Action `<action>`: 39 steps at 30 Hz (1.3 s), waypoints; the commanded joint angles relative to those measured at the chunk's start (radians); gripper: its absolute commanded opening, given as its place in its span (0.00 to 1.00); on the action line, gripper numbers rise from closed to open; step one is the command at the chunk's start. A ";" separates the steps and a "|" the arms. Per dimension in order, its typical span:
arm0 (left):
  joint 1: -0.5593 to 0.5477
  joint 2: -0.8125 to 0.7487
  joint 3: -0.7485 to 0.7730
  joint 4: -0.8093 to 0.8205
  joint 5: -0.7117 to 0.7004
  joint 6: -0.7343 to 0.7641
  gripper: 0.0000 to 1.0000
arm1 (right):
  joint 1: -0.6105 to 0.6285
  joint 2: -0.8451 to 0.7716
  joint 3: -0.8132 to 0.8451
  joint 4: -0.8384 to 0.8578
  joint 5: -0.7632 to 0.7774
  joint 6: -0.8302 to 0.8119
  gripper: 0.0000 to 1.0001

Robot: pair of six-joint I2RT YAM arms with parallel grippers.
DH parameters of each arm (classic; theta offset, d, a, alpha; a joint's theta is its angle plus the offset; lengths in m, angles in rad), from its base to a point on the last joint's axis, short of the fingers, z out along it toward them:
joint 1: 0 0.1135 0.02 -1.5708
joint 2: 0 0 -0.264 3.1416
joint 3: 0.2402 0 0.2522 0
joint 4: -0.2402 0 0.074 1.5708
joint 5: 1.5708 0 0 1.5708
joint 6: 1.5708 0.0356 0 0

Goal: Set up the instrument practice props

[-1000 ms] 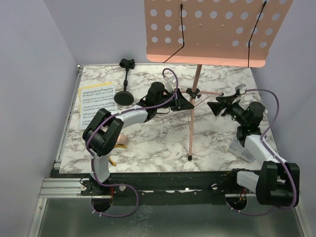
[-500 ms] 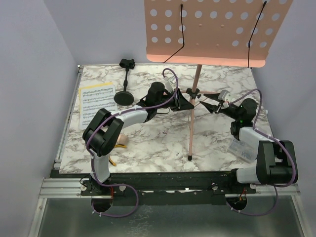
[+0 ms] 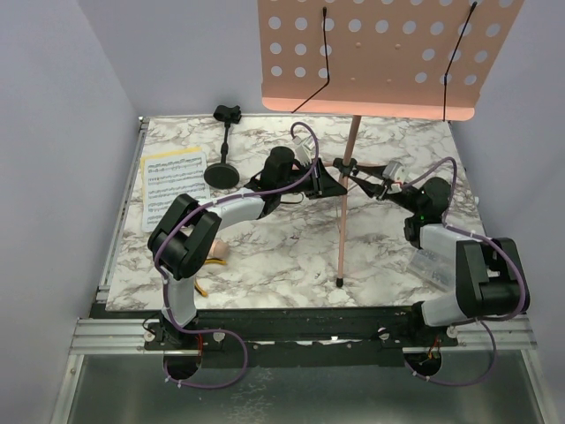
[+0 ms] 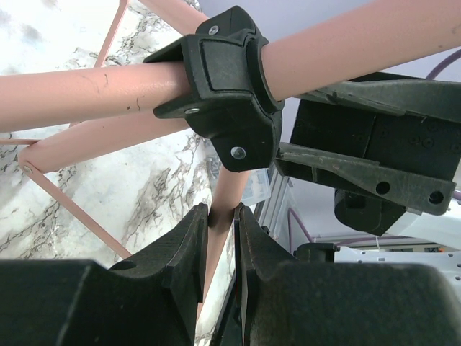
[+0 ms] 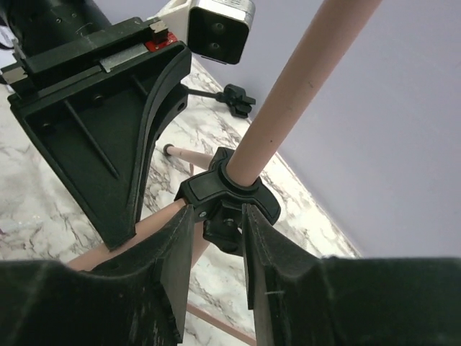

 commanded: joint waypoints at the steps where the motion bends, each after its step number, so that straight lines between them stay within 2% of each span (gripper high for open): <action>1: 0.006 0.090 -0.055 -0.244 -0.044 0.052 0.24 | 0.006 0.049 -0.017 0.121 0.103 0.117 0.32; 6: 0.006 0.093 -0.056 -0.244 -0.043 0.051 0.24 | 0.006 0.072 -0.056 0.161 0.267 0.206 0.27; 11: 0.007 0.091 -0.055 -0.243 -0.046 0.054 0.24 | 0.006 0.049 -0.013 0.021 0.529 0.538 0.12; 13: 0.006 0.095 -0.054 -0.244 -0.043 0.052 0.24 | 0.006 0.033 0.024 -0.120 0.569 0.659 0.10; 15: 0.006 0.095 -0.055 -0.243 -0.039 0.049 0.24 | 0.006 0.022 0.086 -0.293 0.611 0.791 0.01; 18: 0.006 0.096 -0.055 -0.242 -0.041 0.049 0.24 | 0.005 0.034 0.273 -0.804 0.693 1.037 0.00; 19: 0.007 0.097 -0.056 -0.241 -0.038 0.048 0.24 | 0.003 0.049 0.341 -0.961 0.696 1.073 0.00; 21: 0.006 0.099 -0.056 -0.238 -0.034 0.039 0.24 | 0.002 0.084 0.435 -1.160 0.679 1.095 0.00; 23: 0.006 0.095 -0.055 -0.236 -0.033 0.038 0.24 | -0.002 0.102 0.485 -1.263 0.661 1.144 0.00; 27: 0.006 0.084 -0.061 -0.235 -0.044 0.045 0.24 | -0.001 0.089 0.429 -1.188 0.554 1.226 0.00; 29: 0.007 0.078 -0.064 -0.235 -0.048 0.045 0.24 | -0.001 0.077 0.385 -1.140 0.558 1.242 0.00; 33: 0.007 0.062 -0.072 -0.235 -0.055 0.038 0.28 | -0.001 0.064 0.375 -1.144 0.569 1.217 0.00; 34: 0.009 0.055 -0.073 -0.234 -0.055 0.033 0.31 | -0.001 0.056 0.380 -1.156 0.576 1.205 0.05; 39: 0.031 -0.006 -0.100 -0.216 -0.060 0.029 0.52 | -0.001 -0.017 0.425 -1.250 0.683 1.096 0.57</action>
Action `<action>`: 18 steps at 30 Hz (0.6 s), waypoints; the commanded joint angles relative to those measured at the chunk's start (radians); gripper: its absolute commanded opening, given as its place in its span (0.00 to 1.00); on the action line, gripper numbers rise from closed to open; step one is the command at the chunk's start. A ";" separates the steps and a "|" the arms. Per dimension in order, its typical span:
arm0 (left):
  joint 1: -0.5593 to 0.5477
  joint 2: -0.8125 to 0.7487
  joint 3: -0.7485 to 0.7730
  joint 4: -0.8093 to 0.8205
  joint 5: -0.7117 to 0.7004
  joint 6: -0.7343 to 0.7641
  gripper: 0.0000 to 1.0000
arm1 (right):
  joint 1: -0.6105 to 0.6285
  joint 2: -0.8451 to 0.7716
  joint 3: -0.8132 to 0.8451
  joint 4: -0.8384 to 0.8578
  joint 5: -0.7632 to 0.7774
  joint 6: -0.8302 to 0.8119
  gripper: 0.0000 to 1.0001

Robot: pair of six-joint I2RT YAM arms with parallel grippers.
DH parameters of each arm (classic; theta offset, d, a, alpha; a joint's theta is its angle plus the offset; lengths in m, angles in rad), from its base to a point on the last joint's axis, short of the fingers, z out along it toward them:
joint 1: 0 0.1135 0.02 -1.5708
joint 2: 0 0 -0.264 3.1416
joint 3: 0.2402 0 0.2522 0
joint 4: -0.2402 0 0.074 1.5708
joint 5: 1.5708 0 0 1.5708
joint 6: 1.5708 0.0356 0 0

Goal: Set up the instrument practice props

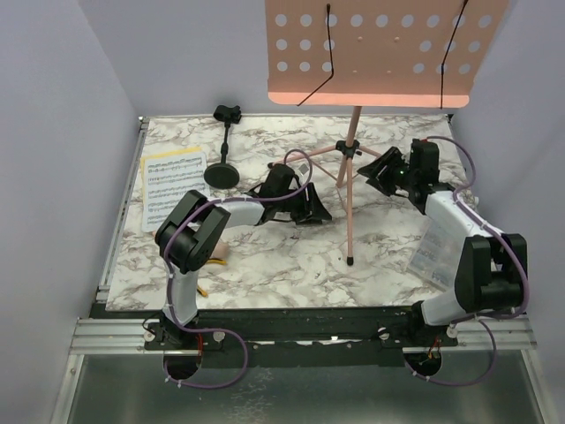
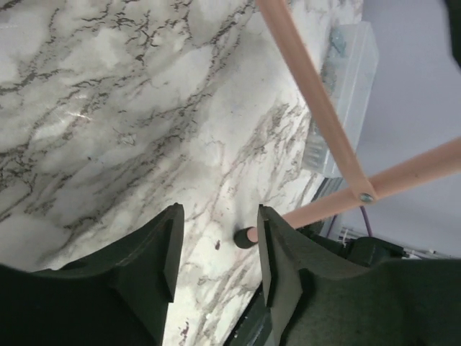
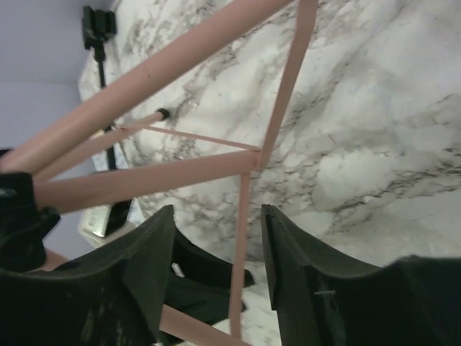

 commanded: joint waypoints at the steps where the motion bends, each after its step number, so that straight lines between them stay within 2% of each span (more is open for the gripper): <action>1: 0.027 -0.106 -0.035 0.026 -0.030 0.005 0.55 | 0.001 -0.089 0.033 -0.137 0.105 -0.114 0.63; 4: 0.048 -0.159 -0.059 0.042 -0.055 0.022 0.63 | 0.001 -0.138 0.038 -0.168 0.173 -0.215 0.74; 5: 0.059 -0.195 -0.078 0.049 -0.077 0.032 0.66 | 0.001 -0.167 0.029 -0.207 0.170 -0.347 0.79; 7: 0.061 -0.204 -0.086 0.060 -0.077 0.028 0.68 | 0.001 -0.180 0.016 -0.225 0.121 -0.394 0.81; 12: 0.064 -0.226 -0.119 0.113 -0.075 0.020 0.71 | 0.001 -0.238 -0.058 -0.215 -0.027 -0.440 0.88; 18: 0.069 -0.339 -0.144 0.074 -0.136 0.116 0.77 | 0.001 -0.344 -0.122 -0.219 0.025 -0.436 0.93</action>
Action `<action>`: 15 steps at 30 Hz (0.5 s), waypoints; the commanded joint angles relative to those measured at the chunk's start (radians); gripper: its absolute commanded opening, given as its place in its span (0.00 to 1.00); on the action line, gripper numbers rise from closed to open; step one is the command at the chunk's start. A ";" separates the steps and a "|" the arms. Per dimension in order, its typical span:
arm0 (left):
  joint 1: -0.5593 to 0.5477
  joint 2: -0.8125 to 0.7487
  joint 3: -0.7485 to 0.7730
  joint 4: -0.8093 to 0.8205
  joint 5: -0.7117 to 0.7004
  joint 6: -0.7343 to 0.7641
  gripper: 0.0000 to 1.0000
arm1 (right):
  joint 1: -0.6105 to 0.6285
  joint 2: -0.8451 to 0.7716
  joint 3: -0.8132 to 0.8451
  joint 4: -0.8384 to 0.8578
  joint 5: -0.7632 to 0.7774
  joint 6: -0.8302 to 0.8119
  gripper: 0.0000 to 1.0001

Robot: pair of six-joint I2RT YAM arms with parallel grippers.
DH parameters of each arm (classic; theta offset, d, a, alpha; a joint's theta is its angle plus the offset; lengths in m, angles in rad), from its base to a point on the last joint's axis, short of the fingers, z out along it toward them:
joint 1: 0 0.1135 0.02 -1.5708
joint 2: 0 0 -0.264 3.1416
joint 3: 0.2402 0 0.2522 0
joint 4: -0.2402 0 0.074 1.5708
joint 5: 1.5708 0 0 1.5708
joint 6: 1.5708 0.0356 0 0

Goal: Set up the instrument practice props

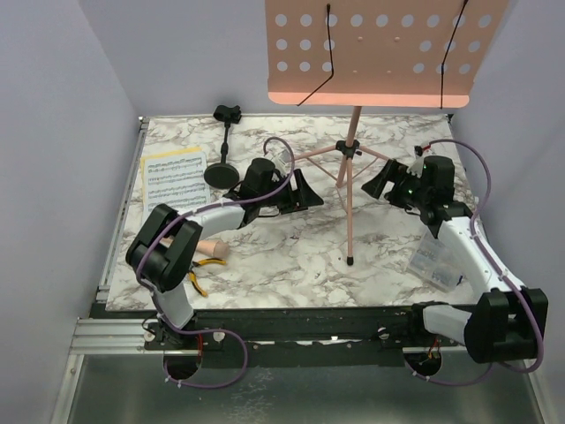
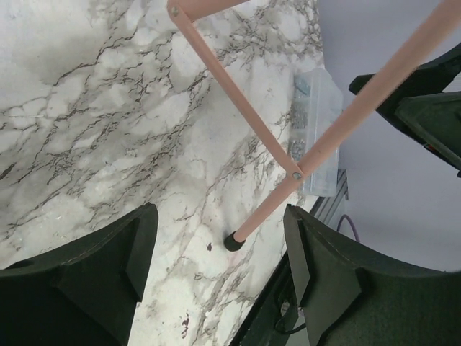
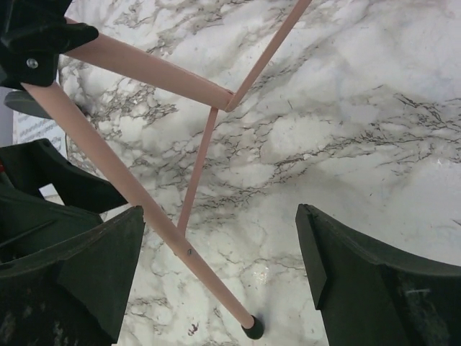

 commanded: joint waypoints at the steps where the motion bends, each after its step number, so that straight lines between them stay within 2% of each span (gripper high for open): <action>1: 0.005 -0.156 -0.021 -0.026 -0.092 0.110 0.78 | -0.003 -0.065 -0.008 -0.047 -0.001 -0.044 0.93; 6: 0.057 -0.374 -0.118 -0.206 -0.194 0.180 0.80 | -0.001 -0.089 0.004 -0.067 -0.071 -0.060 0.95; 9: 0.149 -0.529 -0.141 -0.428 -0.248 0.200 0.81 | -0.001 -0.110 -0.017 -0.047 -0.104 -0.060 0.96; 12: 0.254 -0.668 -0.125 -0.651 -0.348 0.261 0.87 | -0.002 -0.132 -0.031 -0.032 -0.123 -0.059 0.96; 15: 0.374 -0.753 -0.095 -0.825 -0.537 0.320 0.99 | -0.001 -0.149 -0.037 -0.024 -0.150 -0.069 0.96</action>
